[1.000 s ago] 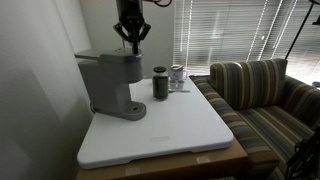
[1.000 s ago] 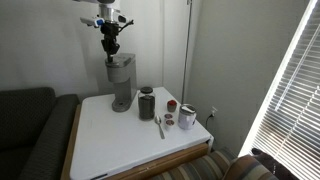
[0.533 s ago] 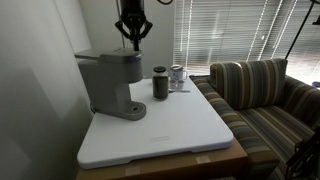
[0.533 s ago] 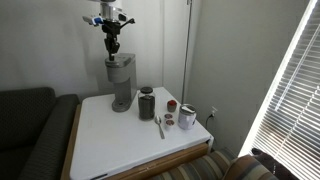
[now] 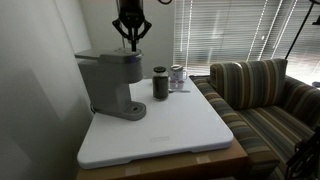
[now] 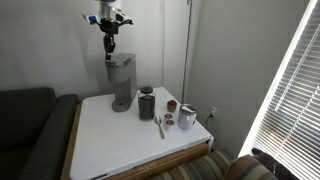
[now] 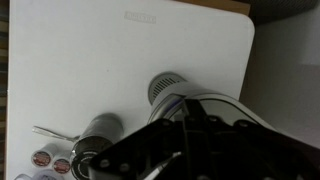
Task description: Close the coffee maker
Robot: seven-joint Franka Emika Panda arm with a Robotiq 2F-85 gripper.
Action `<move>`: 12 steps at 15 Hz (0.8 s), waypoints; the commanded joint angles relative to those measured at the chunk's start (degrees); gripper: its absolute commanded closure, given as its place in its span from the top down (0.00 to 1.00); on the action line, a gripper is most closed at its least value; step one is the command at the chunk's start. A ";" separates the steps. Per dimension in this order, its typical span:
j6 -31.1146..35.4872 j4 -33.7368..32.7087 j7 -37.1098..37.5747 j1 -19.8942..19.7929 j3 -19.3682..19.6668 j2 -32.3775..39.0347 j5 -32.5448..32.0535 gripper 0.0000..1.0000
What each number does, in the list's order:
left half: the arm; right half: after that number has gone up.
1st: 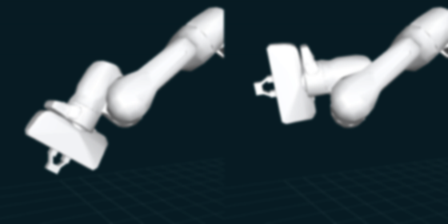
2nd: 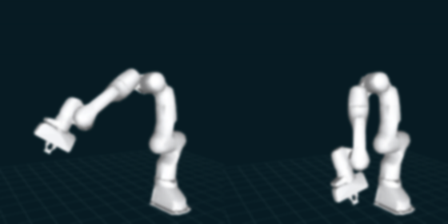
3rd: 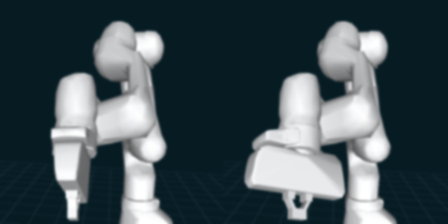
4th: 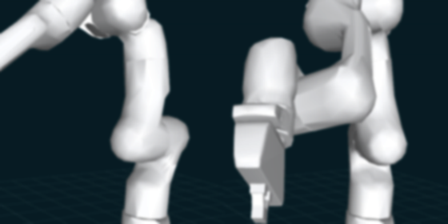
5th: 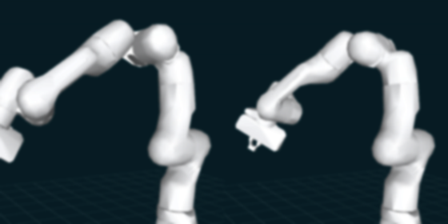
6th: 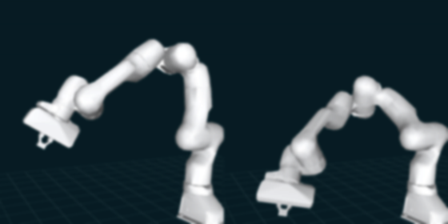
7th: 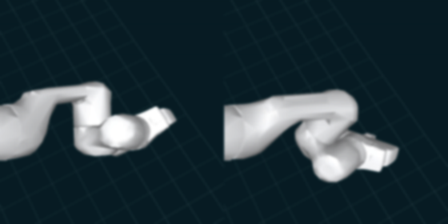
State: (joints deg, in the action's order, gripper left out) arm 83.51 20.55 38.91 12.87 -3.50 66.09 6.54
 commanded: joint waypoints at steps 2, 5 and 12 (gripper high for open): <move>-5.10 1.63 -14.07 -2.73 -2.35 -3.84 1.19 0.00; -10.02 1.84 -23.02 -4.15 -3.33 -6.03 1.61 0.00; -20.79 -0.07 -42.22 -5.14 -5.54 -6.10 0.86 0.62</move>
State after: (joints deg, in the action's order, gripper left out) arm 66.68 20.41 3.48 8.52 -7.72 60.26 6.85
